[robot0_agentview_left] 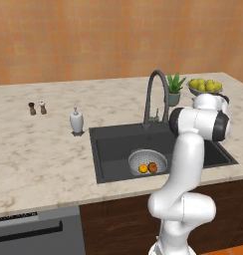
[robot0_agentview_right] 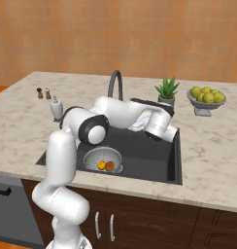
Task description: Put the colander in the sink, put the peach, tangerine in the colander, and turn on the sink faucet and pour water over the colander.
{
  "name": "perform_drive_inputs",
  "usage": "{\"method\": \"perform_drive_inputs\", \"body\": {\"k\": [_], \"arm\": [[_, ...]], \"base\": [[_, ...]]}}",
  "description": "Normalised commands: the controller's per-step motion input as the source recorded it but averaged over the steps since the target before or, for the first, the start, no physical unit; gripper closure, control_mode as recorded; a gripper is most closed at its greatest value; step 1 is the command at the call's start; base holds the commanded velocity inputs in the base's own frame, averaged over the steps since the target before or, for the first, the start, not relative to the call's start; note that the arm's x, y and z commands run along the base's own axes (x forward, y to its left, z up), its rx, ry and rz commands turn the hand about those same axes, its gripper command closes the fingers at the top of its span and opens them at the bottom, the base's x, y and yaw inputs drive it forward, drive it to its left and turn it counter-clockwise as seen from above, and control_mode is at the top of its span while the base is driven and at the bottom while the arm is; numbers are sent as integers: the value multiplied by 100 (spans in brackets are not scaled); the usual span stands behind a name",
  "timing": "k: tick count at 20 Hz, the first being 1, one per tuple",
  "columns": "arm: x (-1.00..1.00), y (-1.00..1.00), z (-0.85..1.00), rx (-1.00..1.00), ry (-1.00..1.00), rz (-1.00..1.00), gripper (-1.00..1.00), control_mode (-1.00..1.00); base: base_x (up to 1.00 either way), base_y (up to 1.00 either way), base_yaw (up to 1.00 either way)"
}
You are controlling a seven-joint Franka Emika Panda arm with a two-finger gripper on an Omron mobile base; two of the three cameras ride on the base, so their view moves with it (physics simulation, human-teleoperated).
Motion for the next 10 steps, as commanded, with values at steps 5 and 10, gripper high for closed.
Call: {"method": "perform_drive_inputs", "body": {"k": [5, 10], "arm": [[44, 18, -17, -14, -7, -3, -100, -100], [41, 1, -16, -5, -2, 0, -100, -100]], "base": [[0, 0, 0], [0, 0, 0]]}}
